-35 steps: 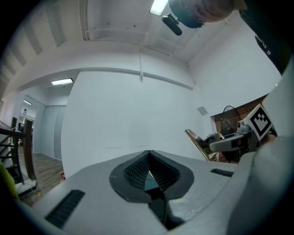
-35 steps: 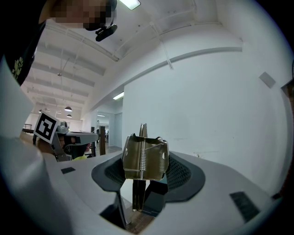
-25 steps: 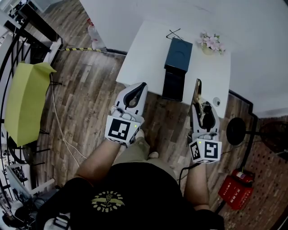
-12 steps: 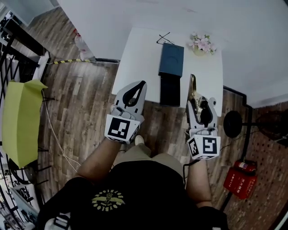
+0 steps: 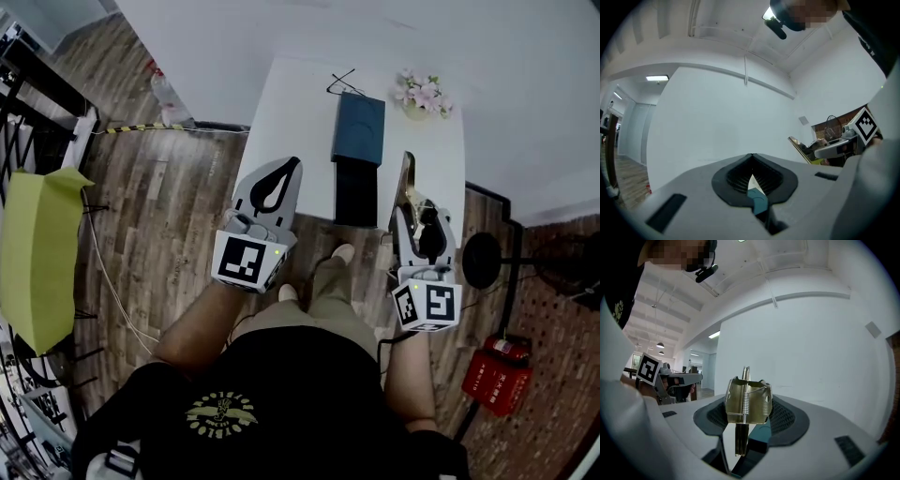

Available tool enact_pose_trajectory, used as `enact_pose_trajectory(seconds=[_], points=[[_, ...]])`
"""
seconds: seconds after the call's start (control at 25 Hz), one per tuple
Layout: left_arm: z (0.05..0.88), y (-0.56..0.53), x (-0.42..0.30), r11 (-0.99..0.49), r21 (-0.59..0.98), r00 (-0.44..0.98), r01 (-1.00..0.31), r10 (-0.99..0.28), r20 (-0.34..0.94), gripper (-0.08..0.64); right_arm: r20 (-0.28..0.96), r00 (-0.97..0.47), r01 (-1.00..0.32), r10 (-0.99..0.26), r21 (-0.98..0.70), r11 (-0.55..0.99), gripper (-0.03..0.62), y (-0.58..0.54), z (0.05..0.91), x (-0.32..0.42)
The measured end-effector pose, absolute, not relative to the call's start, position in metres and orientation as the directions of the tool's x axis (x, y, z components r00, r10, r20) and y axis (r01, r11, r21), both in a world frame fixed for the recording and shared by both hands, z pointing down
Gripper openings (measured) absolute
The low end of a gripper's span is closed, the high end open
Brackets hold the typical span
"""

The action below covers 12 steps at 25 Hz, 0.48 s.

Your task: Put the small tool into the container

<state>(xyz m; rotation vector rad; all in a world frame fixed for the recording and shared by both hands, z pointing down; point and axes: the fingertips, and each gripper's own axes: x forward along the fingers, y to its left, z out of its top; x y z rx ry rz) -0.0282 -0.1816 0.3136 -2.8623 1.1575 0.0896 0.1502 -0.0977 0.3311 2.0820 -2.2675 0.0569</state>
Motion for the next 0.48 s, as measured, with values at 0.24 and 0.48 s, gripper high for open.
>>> enact_pose_trajectory(seconds=[0.24, 0.48], points=[[0.312, -0.194, -0.027, -0.694, -0.047, 0.695, -0.718, -0.712, -0.101, 0.007, 0.057, -0.099, -0.995, -0.993, 0.005, 0.099, 0.223, -0.114, 0.334, 0.157], [0.311, -0.208, -0.014, -0.700, -0.056, 0.702, -0.712, -0.708, -0.076, 0.008, 0.054, -0.108, -0.994, -0.993, -0.012, 0.108, 0.224, -0.131, 0.332, 0.165]])
